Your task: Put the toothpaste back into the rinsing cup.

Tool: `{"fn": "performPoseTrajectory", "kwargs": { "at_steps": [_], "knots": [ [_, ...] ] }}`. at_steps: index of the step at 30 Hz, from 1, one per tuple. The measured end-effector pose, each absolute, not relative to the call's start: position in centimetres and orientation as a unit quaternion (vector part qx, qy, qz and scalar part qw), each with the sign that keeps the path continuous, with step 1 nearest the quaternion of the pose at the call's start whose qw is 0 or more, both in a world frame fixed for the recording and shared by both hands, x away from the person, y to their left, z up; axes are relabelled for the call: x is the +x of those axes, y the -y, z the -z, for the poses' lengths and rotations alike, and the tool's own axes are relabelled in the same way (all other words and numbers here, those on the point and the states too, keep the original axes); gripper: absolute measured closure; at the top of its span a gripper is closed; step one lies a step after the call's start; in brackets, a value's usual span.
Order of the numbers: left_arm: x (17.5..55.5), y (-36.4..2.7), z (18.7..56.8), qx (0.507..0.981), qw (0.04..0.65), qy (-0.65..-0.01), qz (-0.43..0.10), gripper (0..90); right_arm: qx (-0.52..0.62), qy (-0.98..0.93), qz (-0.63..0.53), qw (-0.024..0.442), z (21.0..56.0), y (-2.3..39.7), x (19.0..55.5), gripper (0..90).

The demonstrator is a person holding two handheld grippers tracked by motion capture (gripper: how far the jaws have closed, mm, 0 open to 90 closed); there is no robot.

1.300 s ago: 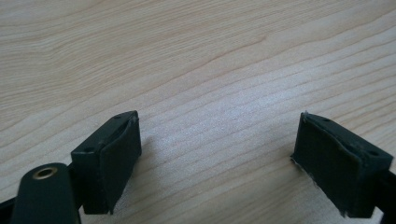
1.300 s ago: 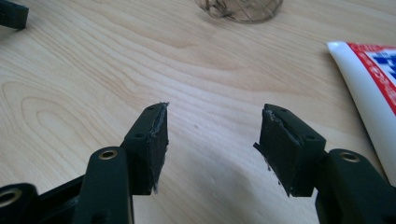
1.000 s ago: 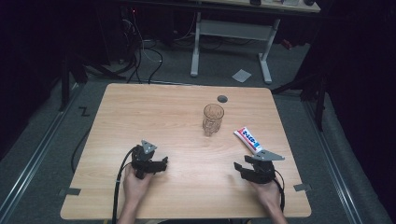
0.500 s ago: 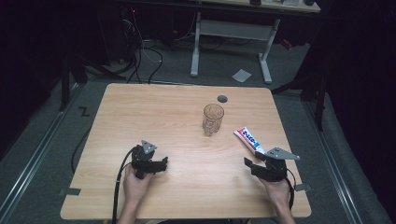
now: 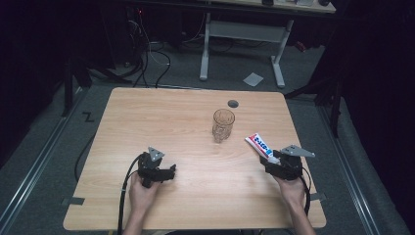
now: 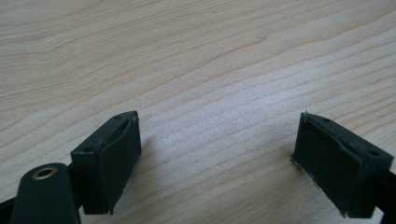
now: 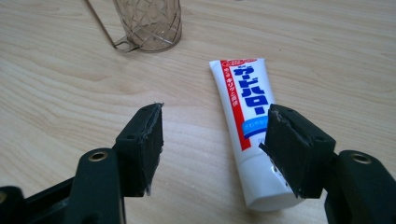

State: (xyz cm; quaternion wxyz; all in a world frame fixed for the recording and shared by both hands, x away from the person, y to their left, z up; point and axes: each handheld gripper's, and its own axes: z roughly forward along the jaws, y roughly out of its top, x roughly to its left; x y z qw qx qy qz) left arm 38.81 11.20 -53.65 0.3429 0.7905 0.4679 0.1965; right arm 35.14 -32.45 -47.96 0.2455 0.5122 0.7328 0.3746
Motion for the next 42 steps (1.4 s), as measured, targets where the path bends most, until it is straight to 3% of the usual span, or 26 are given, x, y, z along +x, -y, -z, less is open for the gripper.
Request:
{"fn": "performPoseTrajectory", "kwargs": {
  "at_steps": [23,42],
  "knots": [
    [38.8,-11.2,53.6,0.79,0.343,-0.468,-0.196,15.2,0.508,-0.757,-0.327,0.247,46.8,32.3,39.5,36.0],
    [38.8,-11.2,53.6,0.79,0.343,-0.468,-0.196,15.2,0.514,-0.789,-0.259,0.216,47.6,31.8,43.8,35.9]
  ]
}}
